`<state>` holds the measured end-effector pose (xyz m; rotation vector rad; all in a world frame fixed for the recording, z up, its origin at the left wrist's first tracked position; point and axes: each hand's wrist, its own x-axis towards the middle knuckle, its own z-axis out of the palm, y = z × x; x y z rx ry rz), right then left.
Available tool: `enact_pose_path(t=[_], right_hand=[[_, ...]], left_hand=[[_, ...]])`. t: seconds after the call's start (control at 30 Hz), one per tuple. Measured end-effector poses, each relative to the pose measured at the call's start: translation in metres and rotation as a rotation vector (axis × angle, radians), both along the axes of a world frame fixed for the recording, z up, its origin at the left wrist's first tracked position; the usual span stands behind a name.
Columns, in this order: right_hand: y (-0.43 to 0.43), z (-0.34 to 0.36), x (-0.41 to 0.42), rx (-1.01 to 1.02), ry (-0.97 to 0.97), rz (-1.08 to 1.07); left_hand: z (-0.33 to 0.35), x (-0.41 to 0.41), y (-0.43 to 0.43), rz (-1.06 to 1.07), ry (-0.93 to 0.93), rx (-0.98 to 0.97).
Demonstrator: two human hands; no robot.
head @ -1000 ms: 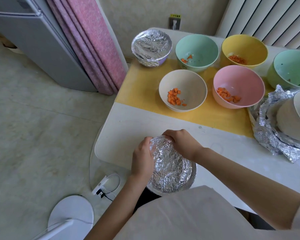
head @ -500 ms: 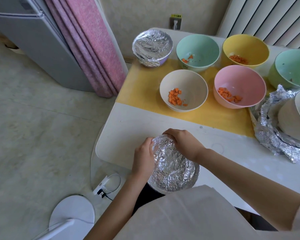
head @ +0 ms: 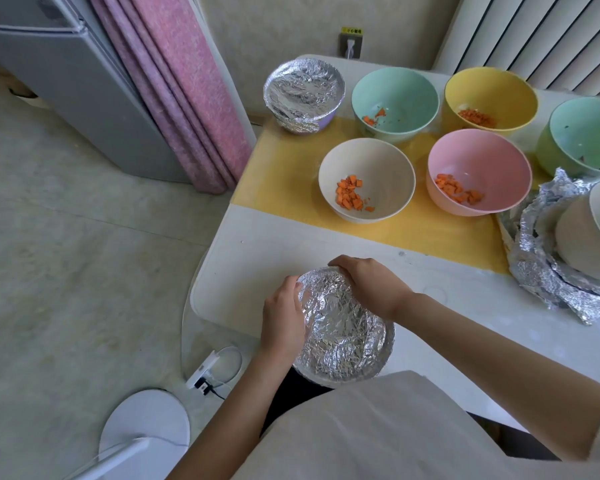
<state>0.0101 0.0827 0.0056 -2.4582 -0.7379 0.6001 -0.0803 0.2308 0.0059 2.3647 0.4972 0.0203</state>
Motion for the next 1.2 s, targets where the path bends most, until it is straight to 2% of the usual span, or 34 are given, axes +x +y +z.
enact_pose_path(t=[0.23,0.33,0.53,0.73,0.87,1.07,1.2], right_hand=[[0.004,-0.002,0.006,0.001,0.019,0.017],[0.000,0.000,0.004,-0.023,0.002,-0.010],[0.010,0.008,0.004,-0.025,0.034,0.116],[0.012,0.009,0.010,-0.046,0.029,0.130],[0.008,0.009,0.008,0.033,0.013,0.097],[-0.011,0.010,0.002,0.175,0.056,-0.069],[-0.012,0.006,0.000,0.168,0.042,-0.097]], left_hand=[[0.002,0.011,0.002,-0.066,-0.032,-0.065],[0.003,0.008,0.000,-0.065,-0.032,-0.058],[0.006,0.005,-0.008,-0.093,-0.038,0.015],[0.010,0.007,-0.010,-0.064,-0.025,0.031],[0.010,0.008,-0.009,-0.068,-0.053,0.038],[0.009,0.008,-0.007,-0.021,-0.075,0.049],[0.008,0.009,-0.010,-0.005,-0.067,0.036]])
